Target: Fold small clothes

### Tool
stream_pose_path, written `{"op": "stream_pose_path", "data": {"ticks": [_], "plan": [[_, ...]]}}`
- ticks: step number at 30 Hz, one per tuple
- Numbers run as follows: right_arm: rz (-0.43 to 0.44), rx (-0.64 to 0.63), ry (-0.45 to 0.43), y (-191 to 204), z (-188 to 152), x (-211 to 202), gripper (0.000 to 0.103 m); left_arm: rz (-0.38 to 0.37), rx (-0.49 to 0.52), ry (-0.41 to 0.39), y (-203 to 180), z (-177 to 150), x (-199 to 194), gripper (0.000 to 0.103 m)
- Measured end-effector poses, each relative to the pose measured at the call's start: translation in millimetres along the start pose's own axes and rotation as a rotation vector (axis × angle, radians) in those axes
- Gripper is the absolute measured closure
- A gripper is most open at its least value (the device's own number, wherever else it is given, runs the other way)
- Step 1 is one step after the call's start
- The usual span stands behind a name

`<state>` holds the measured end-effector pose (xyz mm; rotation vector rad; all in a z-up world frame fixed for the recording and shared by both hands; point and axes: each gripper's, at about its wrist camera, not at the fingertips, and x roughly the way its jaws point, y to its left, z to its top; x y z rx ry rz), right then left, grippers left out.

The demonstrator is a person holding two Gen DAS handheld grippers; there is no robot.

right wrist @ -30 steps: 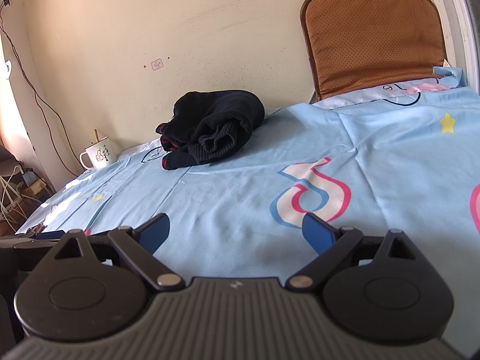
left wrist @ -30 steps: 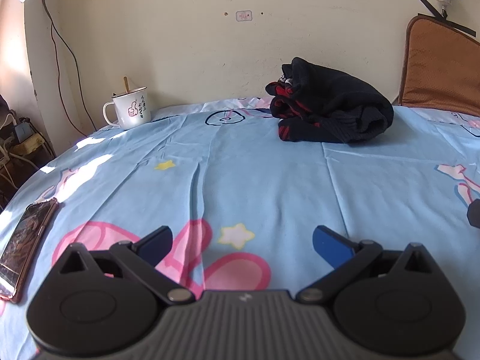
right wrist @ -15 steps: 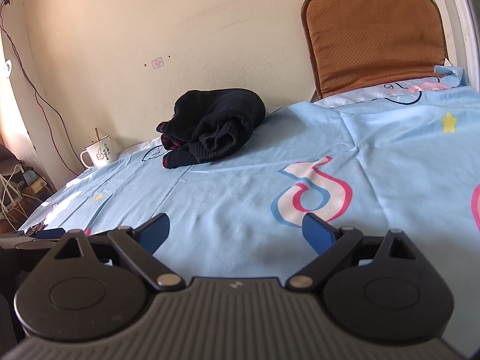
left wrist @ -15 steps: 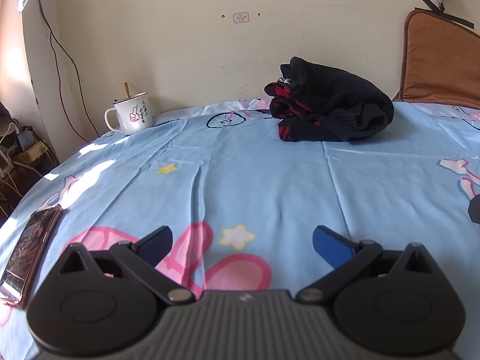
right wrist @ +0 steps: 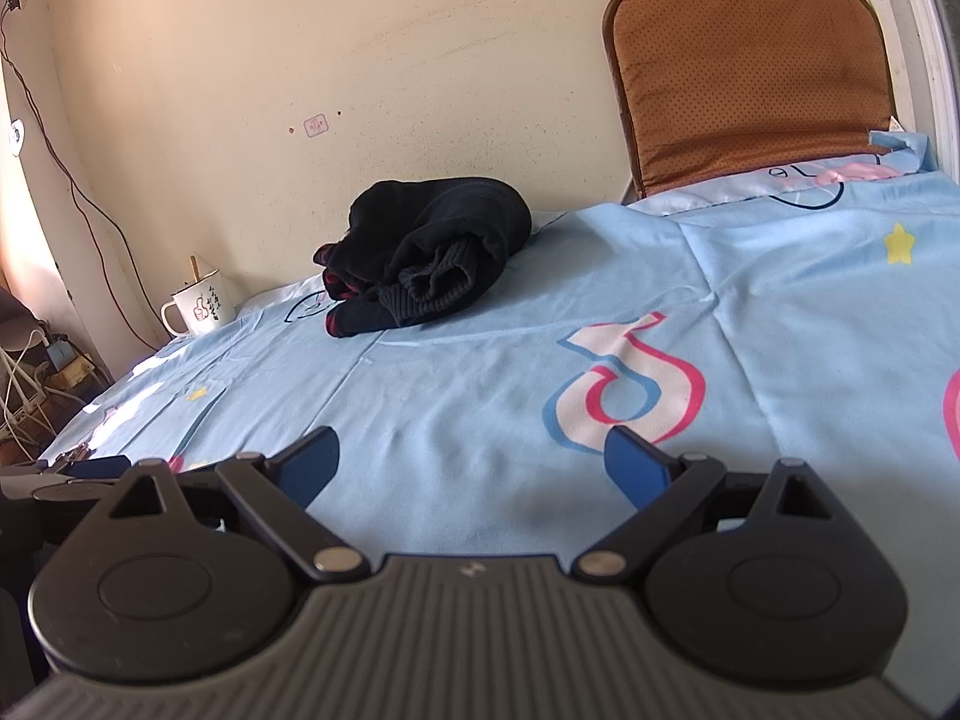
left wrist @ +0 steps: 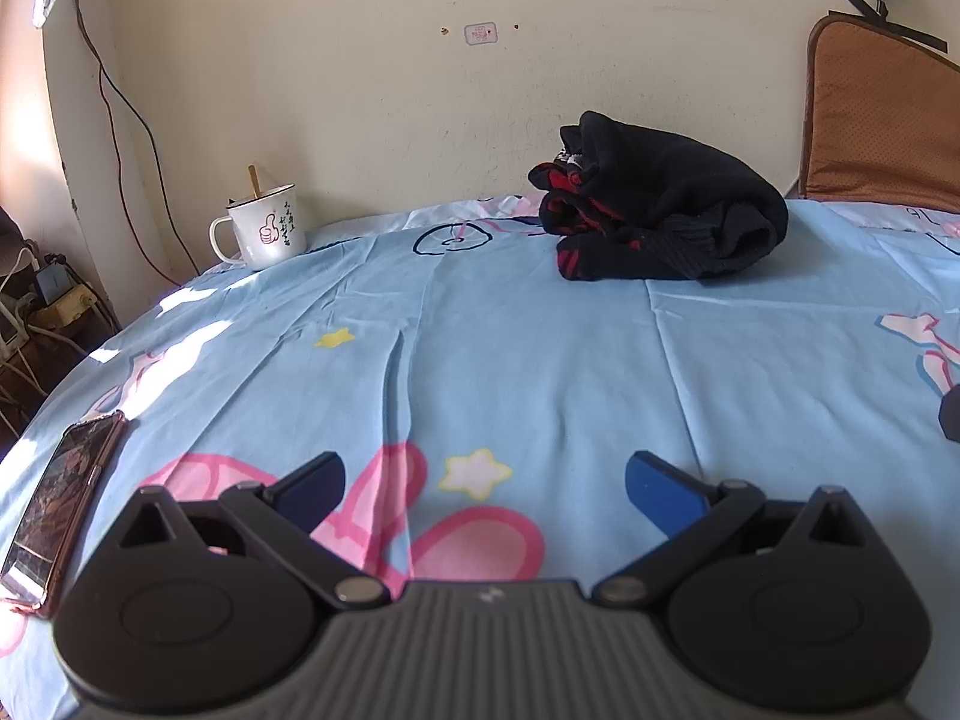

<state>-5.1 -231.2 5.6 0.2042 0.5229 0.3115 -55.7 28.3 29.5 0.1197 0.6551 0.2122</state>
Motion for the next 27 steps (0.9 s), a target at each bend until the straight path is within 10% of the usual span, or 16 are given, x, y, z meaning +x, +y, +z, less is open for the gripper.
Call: {"op": "stream_pose_path", "data": {"ticks": [27], "plan": [[0.002, 0.000, 0.001, -0.4, 0.2, 0.0, 0.006, -0.034, -0.019, 0.035, 3.5, 1.2, 3.7, 0.000]]}}
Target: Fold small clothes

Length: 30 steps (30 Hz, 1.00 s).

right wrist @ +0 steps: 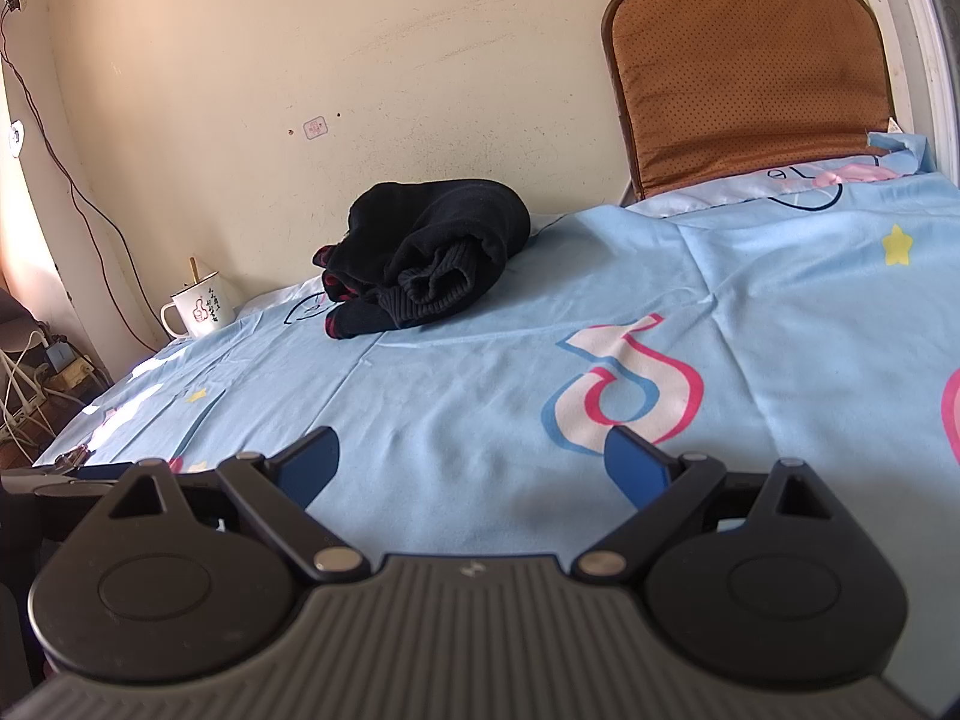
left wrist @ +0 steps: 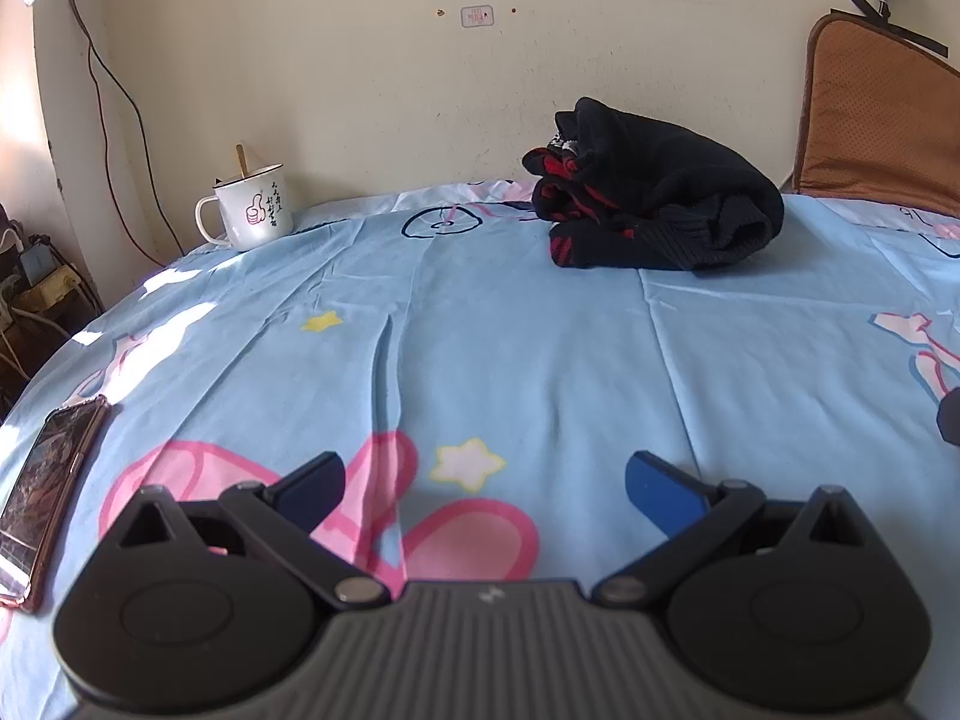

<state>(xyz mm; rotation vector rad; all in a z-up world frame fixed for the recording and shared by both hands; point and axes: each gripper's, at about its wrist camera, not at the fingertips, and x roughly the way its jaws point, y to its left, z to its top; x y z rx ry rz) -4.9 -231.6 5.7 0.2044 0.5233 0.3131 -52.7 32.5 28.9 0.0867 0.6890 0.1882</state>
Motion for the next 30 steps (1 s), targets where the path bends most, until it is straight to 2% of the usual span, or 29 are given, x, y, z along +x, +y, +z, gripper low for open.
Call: {"op": "stream_pose_path", "data": {"ticks": [30], "plan": [[0.000, 0.000, 0.001, -0.4, 0.0, 0.0, 0.006, -0.007, -0.005, 0.005, 0.4, -0.2, 1.8, 0.000]]}}
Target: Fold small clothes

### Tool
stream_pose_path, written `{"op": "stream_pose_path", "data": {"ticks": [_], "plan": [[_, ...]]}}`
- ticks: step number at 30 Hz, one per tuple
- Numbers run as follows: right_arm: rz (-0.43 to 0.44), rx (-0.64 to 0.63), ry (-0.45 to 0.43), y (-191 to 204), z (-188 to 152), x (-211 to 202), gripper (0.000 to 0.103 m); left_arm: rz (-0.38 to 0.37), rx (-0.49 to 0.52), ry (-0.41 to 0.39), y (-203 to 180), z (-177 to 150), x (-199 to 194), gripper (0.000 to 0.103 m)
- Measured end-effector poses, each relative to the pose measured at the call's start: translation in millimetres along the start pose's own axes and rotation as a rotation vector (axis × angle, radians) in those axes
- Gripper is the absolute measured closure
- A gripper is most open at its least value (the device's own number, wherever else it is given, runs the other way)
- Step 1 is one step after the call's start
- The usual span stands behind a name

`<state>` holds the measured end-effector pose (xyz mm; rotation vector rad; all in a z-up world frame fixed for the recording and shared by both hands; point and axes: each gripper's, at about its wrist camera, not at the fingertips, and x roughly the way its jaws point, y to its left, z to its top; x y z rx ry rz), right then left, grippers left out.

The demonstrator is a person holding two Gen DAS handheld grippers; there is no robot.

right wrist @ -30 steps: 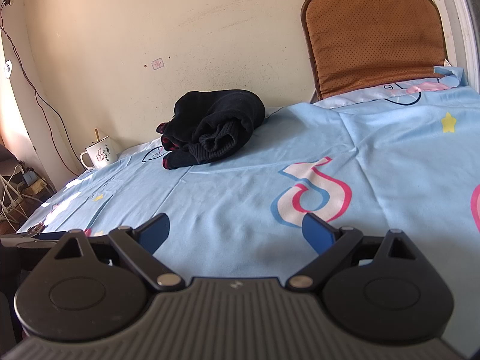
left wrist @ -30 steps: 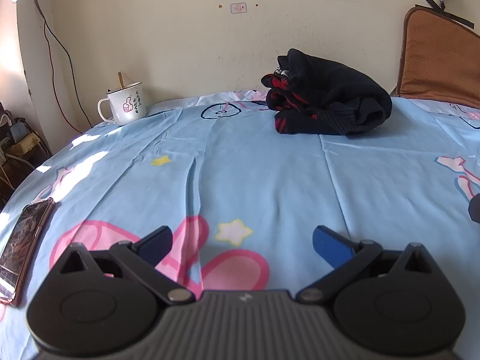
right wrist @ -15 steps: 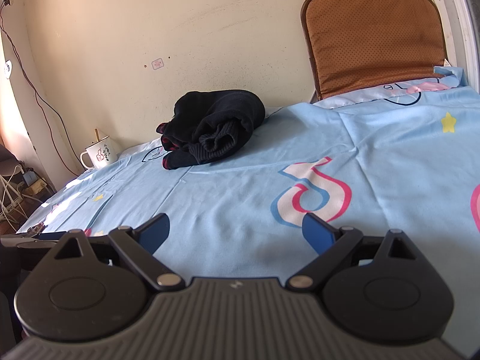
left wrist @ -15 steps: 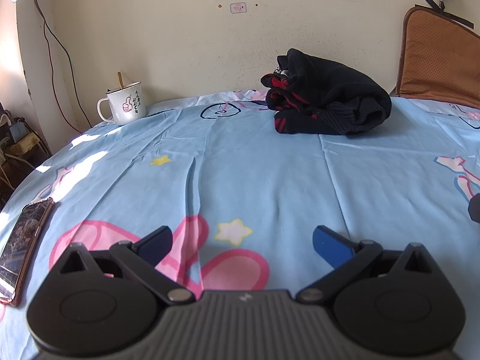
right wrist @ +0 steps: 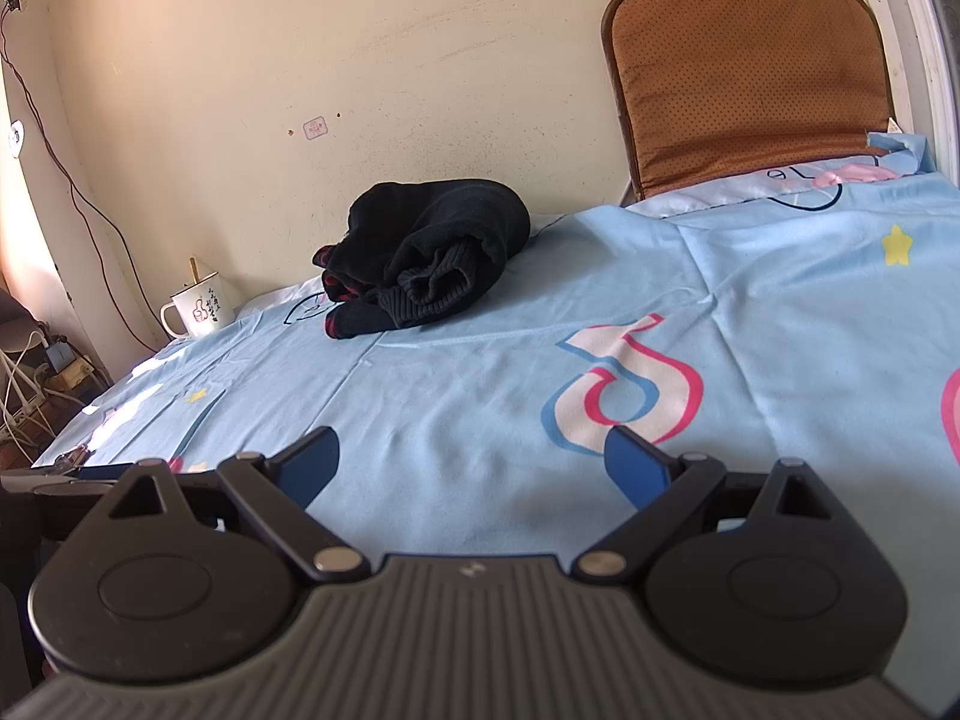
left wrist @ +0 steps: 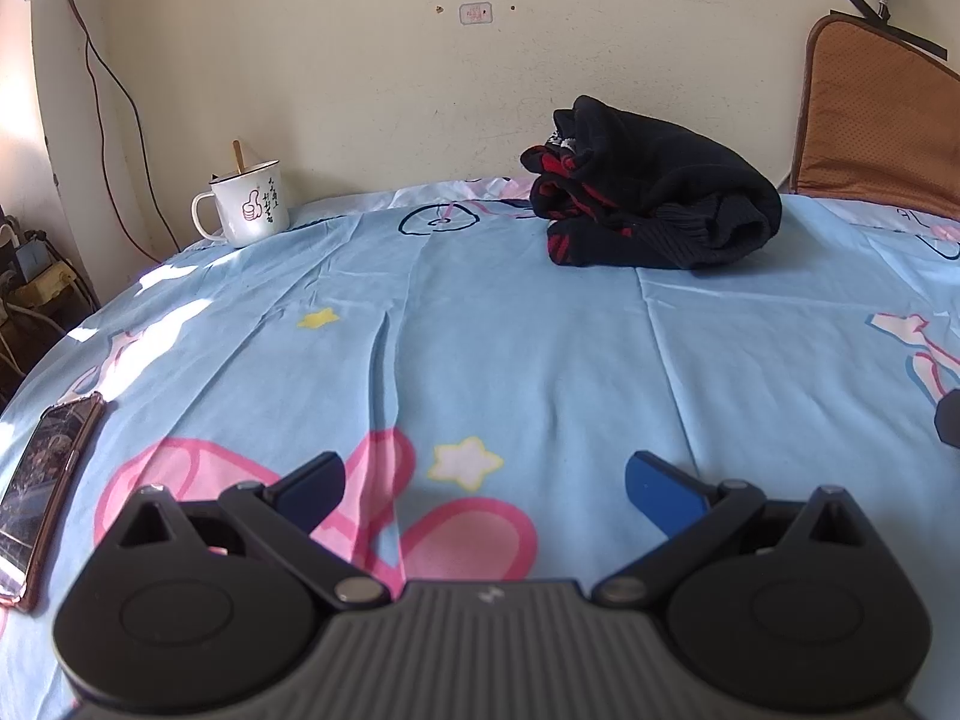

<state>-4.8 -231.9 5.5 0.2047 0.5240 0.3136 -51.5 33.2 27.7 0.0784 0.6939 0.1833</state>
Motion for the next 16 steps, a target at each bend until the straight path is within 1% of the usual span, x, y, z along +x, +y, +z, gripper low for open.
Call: {"op": "stream_pose_path", "data": {"ticks": [8, 16], "plan": [[0.000, 0.000, 0.000, 0.2, -0.1, -0.1, 0.006, -0.004, -0.002, 0.004, 1.4, 0.7, 0.4, 0.000], [-0.001, 0.001, -0.001, 0.3, -0.3, 0.0, 0.006, -0.026, 0.006, -0.003, 1.1, -0.4, -1.7, 0.000]]}}
